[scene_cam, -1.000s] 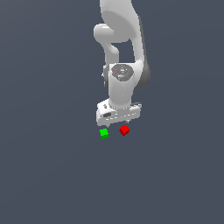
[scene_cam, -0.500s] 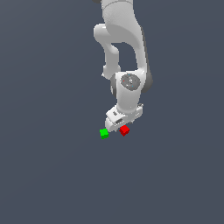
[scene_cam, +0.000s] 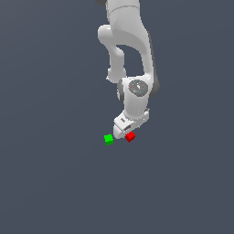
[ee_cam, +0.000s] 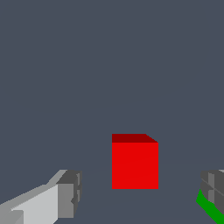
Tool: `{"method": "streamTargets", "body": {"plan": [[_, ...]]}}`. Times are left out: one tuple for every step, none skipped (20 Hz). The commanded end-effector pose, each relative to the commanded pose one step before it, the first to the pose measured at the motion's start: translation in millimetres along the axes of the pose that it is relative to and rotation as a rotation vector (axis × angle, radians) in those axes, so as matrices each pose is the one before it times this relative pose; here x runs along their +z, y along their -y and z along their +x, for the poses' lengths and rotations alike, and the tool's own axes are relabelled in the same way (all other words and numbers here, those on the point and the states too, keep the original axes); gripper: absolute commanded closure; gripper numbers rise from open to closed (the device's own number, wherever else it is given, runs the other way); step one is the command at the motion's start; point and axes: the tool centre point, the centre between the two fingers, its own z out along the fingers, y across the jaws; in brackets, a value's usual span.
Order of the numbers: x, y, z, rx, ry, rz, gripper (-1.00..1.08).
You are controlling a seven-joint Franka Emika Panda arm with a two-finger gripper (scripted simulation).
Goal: Stack the red cube on top of the green cube.
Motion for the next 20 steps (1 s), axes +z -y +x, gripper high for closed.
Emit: {"method": "streamTargets", "body": {"plan": [[-0.01, 0.04, 0.02, -0.00018, -0.00002, -0.00007, -0.92], [0.33, 0.0, -0.01, 0.0, 0.0, 0.0, -0.92], [1.0, -0.01, -0.03, 0.0, 0.0, 0.0, -0.92], [1.66, -0.01, -0.06, 0.0, 0.0, 0.0, -0.92], [2.32, -0.01, -0.08, 0.0, 0.0, 0.0, -0.92], [2.97, -0.01, -0.11, 0.0, 0.0, 0.0, -0.92], [3.62, -0.01, -0.15, 0.0, 0.0, 0.0, -0.92], [4.2, 0.24, -0.05, -0.00045, 0.00001, -0.0002, -0.92], [4.87, -0.01, -0.21, 0.0, 0.0, 0.0, -0.92], [5.41, 0.24, -0.11, -0.00046, -0.00001, -0.00018, -0.92], [5.37, -0.02, -0.21, 0.0, 0.0, 0.0, -0.92], [4.66, -0.03, -0.14, 0.0, 0.0, 0.0, -0.92], [3.87, 0.18, 0.07, -0.00044, -0.00004, -0.00021, -0.92], [3.25, -0.08, 0.04, 0.0, 0.0, 0.0, -0.92], [2.56, -0.1, 0.13, 0.0, 0.0, 0.0, -0.92], [1.9, -0.12, 0.2, 0.0, 0.0, 0.0, -0.92], [1.27, -0.12, 0.23, 0.0, 0.0, 0.0, -0.92], [0.71, -0.09, 0.19, 0.0, 0.0, 0.0, -0.92], [0.22, -0.03, 0.07, 0.0, 0.0, 0.0, -0.92], [0.0, 0.0, 0.0, 0.0, 0.0, 0.0, 1.08]]}}
